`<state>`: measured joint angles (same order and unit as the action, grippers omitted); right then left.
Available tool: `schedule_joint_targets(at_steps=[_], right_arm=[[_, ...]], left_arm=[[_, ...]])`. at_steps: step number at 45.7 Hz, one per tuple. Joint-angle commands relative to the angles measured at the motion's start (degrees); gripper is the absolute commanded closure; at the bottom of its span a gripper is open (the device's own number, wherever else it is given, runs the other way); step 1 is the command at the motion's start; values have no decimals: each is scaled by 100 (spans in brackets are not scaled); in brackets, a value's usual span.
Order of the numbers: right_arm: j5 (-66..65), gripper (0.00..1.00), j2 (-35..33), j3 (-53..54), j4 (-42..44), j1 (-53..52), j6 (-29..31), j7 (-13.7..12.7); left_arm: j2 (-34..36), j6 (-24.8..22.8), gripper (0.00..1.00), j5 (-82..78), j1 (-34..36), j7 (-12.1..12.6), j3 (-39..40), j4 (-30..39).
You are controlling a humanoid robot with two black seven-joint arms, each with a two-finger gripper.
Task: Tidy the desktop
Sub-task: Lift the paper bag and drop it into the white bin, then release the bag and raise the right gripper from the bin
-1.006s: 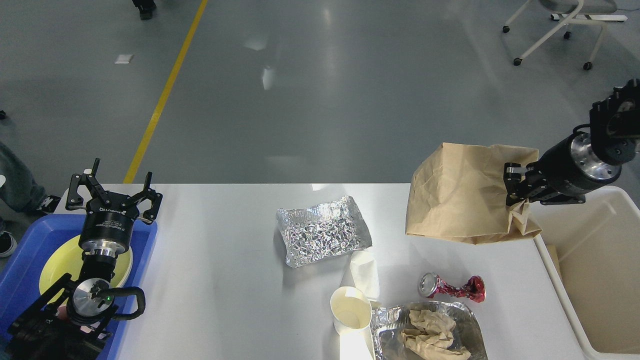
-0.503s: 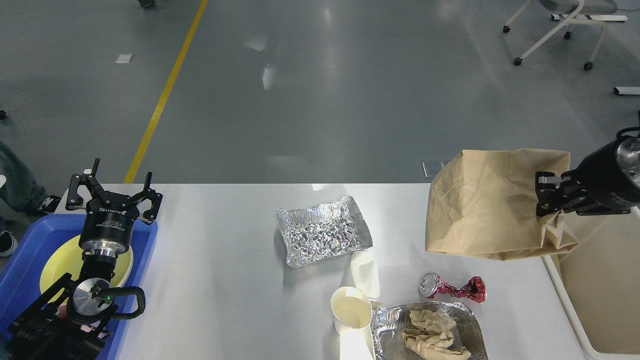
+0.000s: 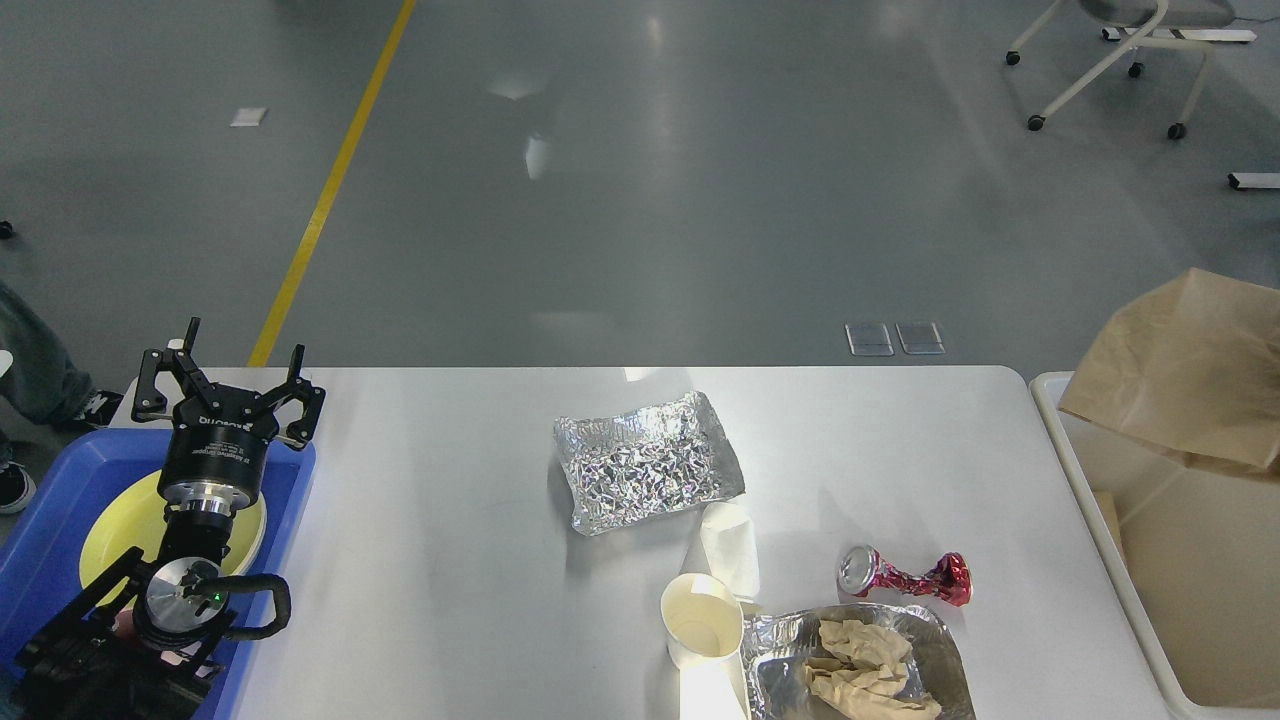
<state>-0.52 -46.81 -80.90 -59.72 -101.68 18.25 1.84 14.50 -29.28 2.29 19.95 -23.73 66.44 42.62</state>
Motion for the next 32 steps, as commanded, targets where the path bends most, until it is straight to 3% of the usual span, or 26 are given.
schedule_joint_targets(at_steps=[1, 12, 20, 32], right_arm=[[25, 100, -232, 978, 961, 1385, -338, 0], [25, 100, -153, 3096, 1955, 3742, -1543, -8], [34, 100, 461, 4107, 2947, 5043, -2105, -17], [25, 100, 1797, 5321, 4995, 6564, -2282, -26]], left_arm=[[0, 2, 3, 0, 0, 0, 0, 0], [0, 2, 3, 0, 0, 0, 0, 0], [0, 2, 3, 0, 0, 0, 0, 0], [0, 2, 3, 0, 0, 0, 0, 0]])
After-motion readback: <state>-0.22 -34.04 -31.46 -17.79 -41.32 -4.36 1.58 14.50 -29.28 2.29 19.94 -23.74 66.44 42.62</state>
